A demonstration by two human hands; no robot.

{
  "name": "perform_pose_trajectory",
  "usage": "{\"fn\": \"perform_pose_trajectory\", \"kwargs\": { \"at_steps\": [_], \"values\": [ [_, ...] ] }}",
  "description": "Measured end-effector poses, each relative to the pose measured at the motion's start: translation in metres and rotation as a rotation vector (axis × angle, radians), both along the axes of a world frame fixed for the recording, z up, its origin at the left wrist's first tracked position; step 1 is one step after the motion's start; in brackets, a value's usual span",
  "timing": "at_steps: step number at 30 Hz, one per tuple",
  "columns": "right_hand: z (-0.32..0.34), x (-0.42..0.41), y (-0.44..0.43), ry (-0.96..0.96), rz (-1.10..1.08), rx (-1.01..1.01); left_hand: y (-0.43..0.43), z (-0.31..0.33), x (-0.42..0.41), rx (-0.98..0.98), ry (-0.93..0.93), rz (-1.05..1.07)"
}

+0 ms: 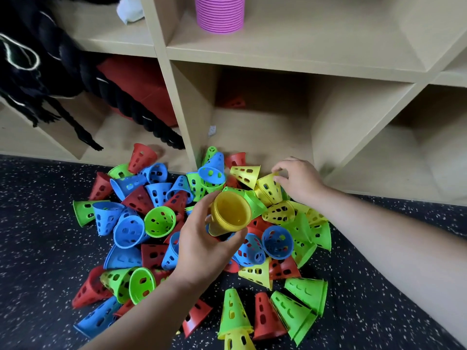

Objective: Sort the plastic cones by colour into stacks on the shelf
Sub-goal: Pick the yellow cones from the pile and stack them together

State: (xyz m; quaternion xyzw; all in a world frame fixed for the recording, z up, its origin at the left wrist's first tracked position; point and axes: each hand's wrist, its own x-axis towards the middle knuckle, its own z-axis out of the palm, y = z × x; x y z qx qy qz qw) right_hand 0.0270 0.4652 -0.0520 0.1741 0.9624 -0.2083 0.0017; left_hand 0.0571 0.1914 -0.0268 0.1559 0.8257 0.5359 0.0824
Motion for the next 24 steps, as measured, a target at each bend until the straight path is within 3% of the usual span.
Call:
{"fn": "perform_pose_trajectory", "kwargs": {
  "at_steps": [6,11,14,19,22,24],
  "values": [
    [-0.001,0.040,0.004,0.128,-0.035,-0.065,0.011,-0.006,-0.004,0.019,-0.100,0.029],
    [0.053,0.077,-0.025,0.575,-0.213,-0.258,0.022,-0.007,-0.006,0.034,-0.120,0.039],
    [0.089,0.094,-0.055,0.703,-0.195,-0.350,0.027,-0.005,-0.006,0.026,-0.099,0.036],
    [0.084,0.101,-0.083,0.529,0.131,-0.488,0.035,0.001,-0.003,0.073,-0.061,0.044],
    [0.065,0.097,-0.066,0.523,-0.029,-0.473,0.032,0.003,-0.004,0.071,-0.037,0.066],
    [0.045,0.091,-0.043,0.315,-0.243,-0.342,0.027,0.003,-0.005,0.061,-0.040,0.067]
  ]
}}
